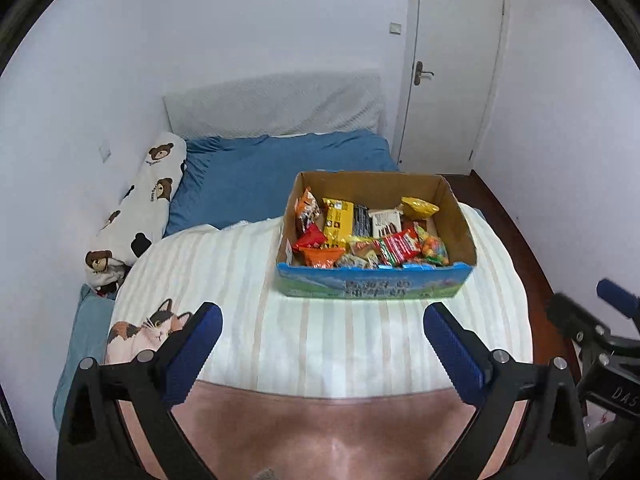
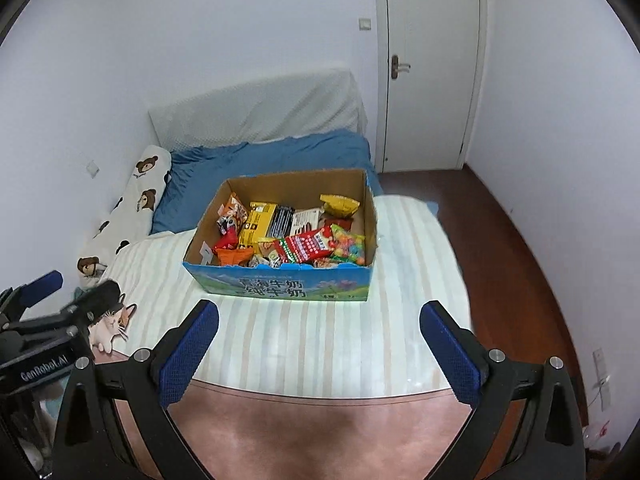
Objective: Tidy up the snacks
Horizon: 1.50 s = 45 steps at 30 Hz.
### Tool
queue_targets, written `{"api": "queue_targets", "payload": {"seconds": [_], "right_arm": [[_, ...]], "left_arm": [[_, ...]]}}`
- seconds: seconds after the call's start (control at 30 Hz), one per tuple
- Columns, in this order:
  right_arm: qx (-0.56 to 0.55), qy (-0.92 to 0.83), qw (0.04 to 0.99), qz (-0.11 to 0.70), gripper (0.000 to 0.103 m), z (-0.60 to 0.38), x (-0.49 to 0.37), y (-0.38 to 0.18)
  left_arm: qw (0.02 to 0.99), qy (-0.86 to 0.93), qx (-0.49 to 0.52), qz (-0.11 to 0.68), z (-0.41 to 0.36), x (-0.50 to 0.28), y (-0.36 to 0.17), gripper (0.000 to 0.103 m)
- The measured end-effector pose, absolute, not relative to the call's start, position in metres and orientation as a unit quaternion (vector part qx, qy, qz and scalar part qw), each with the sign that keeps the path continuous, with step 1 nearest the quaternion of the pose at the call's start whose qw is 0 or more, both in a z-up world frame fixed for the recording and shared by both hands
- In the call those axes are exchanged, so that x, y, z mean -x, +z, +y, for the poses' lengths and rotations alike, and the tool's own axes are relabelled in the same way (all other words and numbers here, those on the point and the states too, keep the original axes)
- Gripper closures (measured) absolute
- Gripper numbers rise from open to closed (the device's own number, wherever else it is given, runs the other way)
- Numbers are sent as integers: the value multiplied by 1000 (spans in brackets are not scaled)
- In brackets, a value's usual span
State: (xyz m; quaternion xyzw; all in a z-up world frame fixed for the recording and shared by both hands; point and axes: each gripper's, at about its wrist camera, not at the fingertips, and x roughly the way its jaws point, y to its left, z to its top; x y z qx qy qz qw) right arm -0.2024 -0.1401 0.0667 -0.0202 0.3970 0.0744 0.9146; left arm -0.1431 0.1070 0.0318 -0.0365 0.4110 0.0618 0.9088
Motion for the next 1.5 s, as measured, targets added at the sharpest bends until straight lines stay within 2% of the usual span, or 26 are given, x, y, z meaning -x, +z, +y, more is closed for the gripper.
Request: {"api": "queue_targets", "payload": {"seconds": [0.6, 1.5], "right_arm": [[34, 59, 928, 365, 0, -147, 226, 88], [27, 9, 913, 407, 0, -144, 109, 31]], "left_arm": [[914, 70, 35, 398, 100, 158, 38, 0], [890, 90, 30, 447, 111, 53, -9, 0]]}}
